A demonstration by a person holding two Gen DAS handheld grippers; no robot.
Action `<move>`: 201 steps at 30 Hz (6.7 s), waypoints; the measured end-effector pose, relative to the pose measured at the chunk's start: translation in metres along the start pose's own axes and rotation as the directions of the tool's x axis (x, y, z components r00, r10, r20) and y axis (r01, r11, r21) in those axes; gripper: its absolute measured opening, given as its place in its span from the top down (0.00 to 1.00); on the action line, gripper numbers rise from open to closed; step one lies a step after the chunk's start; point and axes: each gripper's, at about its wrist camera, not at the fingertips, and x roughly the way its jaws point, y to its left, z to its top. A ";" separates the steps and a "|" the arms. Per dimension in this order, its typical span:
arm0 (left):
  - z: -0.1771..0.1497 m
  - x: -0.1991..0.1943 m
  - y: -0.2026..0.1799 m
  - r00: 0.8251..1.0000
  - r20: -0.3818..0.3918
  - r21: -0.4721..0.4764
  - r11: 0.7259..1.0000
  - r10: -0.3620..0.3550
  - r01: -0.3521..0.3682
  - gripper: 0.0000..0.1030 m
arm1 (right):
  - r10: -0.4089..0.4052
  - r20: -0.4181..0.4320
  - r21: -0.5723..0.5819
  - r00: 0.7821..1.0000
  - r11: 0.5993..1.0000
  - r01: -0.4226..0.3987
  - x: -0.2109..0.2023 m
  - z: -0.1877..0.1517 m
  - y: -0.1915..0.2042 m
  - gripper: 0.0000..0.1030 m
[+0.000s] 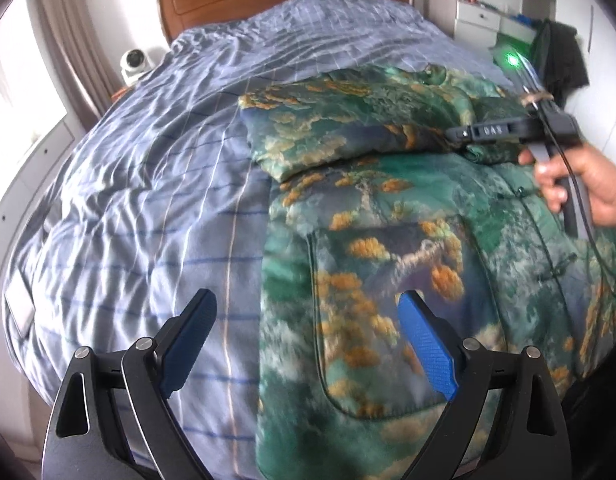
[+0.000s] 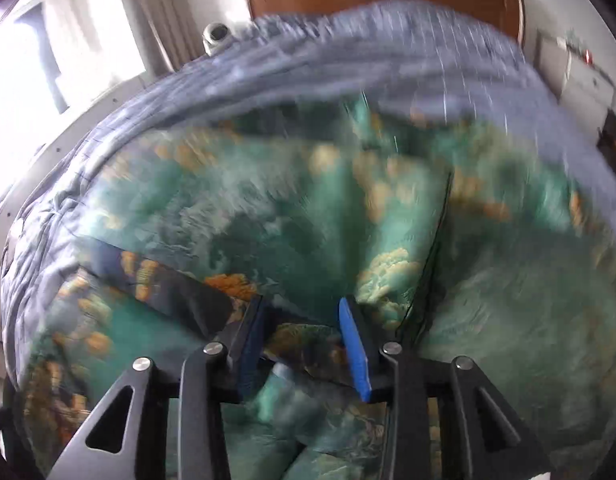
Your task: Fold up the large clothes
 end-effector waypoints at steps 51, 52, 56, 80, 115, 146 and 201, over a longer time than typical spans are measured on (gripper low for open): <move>0.214 0.233 0.001 0.959 -0.247 -0.134 0.985 -0.138 0.107 0.00 | 0.043 0.070 0.025 0.997 0.999 -0.045 0.003 -0.012 -0.008 0.65; 0.223 0.233 0.005 0.964 -0.221 -0.174 0.978 -0.149 0.112 0.01 | 0.044 0.069 0.026 0.997 0.999 -0.046 0.003 -0.011 -0.008 0.65; 0.235 0.236 0.012 0.960 -0.158 -0.288 0.940 -0.233 0.181 0.01 | 0.047 0.070 0.029 0.996 0.998 -0.049 0.003 -0.011 -0.008 0.65; 0.060 0.060 -0.008 0.972 -0.042 -0.154 0.963 -0.230 0.221 0.01 | -0.090 0.055 -0.039 0.994 0.995 0.092 -0.026 -0.013 0.021 0.46; -0.081 0.045 0.049 0.974 -0.184 -0.278 0.958 -0.128 0.073 0.01 | -0.218 -0.147 0.366 0.965 0.894 0.258 -0.236 -0.256 -0.174 0.23; -0.088 0.031 -0.007 0.934 -0.265 -0.169 0.965 -0.240 0.200 0.77 | 0.050 -0.195 0.299 0.979 0.954 0.011 -0.215 -0.243 -0.132 0.83; 0.116 0.065 0.123 0.945 0.055 -0.334 0.886 -0.324 0.323 0.08 | 0.267 0.414 0.758 0.870 0.428 -0.492 -0.156 -0.096 -0.280 0.29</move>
